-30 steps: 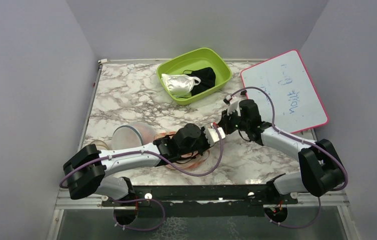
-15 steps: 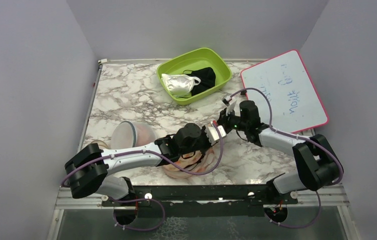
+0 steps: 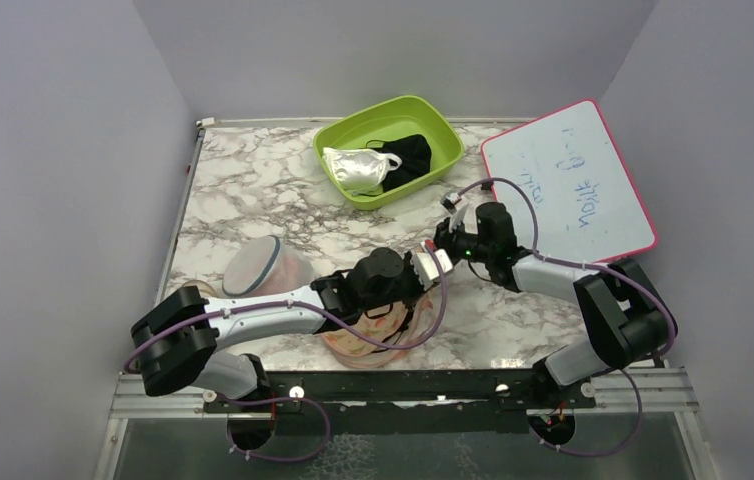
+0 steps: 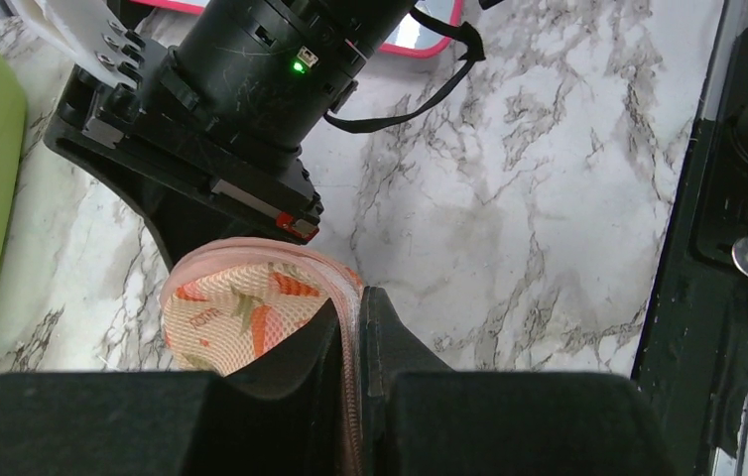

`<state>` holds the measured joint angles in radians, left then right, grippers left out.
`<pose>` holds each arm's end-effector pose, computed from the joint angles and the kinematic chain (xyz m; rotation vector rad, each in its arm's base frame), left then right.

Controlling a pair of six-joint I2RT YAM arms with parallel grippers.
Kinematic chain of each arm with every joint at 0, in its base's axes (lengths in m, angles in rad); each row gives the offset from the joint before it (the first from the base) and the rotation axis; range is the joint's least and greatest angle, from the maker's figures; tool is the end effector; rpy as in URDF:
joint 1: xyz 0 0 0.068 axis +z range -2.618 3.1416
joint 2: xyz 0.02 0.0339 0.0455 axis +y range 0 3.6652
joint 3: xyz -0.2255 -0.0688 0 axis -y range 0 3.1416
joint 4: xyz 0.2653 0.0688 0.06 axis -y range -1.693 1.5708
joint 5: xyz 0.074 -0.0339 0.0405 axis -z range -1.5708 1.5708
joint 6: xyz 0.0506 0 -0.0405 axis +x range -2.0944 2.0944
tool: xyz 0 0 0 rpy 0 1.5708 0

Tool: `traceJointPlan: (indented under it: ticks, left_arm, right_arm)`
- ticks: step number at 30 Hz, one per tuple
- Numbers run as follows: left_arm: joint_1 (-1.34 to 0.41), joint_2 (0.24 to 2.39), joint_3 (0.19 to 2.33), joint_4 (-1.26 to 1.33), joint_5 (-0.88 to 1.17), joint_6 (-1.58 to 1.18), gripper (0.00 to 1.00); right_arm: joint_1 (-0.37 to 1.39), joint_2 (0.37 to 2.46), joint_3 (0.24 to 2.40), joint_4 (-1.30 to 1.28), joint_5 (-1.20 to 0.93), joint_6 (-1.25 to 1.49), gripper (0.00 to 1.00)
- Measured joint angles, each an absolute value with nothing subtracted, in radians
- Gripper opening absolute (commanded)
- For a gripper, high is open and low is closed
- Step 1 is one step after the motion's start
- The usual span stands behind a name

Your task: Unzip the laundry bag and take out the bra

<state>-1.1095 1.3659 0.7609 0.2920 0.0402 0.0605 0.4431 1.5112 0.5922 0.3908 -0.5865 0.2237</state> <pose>0.1517 -0.3098 0.1944 1.1031 1.6137 -0.7460 0.2730 0.1606 0.1056 -0.6007 2.0782 1.0087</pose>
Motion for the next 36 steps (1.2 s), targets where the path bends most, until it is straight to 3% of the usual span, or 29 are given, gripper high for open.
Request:
traceJointPlan:
  ticks: [3,9,19,24,32,34,36]
  left_arm:
    - [-1.114,1.373,0.761,0.304,0.009,0.032,0.0]
    - [-1.121,1.377,0.776,0.313,-0.062,-0.023,0.0]
    - [-1.12,1.452,0.883,0.234,-0.241,-0.144,0.0]
    - [-1.114,1.508,0.922,0.187,-0.297,-0.194,0.0]
    - [-1.106,1.562,0.971,0.155,-0.324,-0.226,0.07]
    - [-1.102,1.572,0.983,0.146,-0.334,-0.227,0.12]
    - [-1.096,1.582,0.995,0.139,-0.342,-0.228,0.27]
  right_arm:
    - [0.443,1.512,0.617,0.347,-0.567,0.223,0.15]
    - [0.443,1.51,0.664,0.272,-0.497,0.225,0.44]
    - [0.423,1.408,0.745,0.004,-0.168,0.284,0.77]
    - [0.359,1.332,0.749,-0.104,-0.061,0.322,0.83]
    - [0.33,1.22,0.75,-0.211,0.01,0.332,0.84]
    - [0.33,1.2,0.751,-0.23,0.008,0.332,0.84]
    - [0.33,1.179,0.751,-0.244,0.002,0.331,0.84]
